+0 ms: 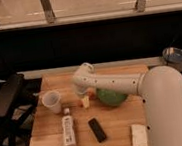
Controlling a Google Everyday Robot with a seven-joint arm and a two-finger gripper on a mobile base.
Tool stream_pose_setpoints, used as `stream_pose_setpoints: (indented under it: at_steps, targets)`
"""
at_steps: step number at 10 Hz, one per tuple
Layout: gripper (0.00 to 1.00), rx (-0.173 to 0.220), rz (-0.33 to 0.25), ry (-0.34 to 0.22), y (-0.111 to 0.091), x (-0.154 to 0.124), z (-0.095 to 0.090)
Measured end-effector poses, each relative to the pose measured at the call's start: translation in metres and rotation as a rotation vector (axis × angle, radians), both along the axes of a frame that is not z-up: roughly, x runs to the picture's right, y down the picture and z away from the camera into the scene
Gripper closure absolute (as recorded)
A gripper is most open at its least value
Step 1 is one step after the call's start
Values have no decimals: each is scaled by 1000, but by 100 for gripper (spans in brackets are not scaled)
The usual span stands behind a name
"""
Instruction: Place the pepper in the ceramic cup
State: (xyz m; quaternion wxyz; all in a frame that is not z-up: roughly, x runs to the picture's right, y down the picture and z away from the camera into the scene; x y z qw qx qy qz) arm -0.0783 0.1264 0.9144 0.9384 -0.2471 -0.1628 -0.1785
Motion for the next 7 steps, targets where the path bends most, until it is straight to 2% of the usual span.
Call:
stream_pose_setpoints:
  at_steps: [3,6,7]
  targets:
    - [20,0,-2,2,0,0,-1]
    - [20,-44,7,52,-9,14,-7]
    - [20,-62,11,86,-12,28,-8]
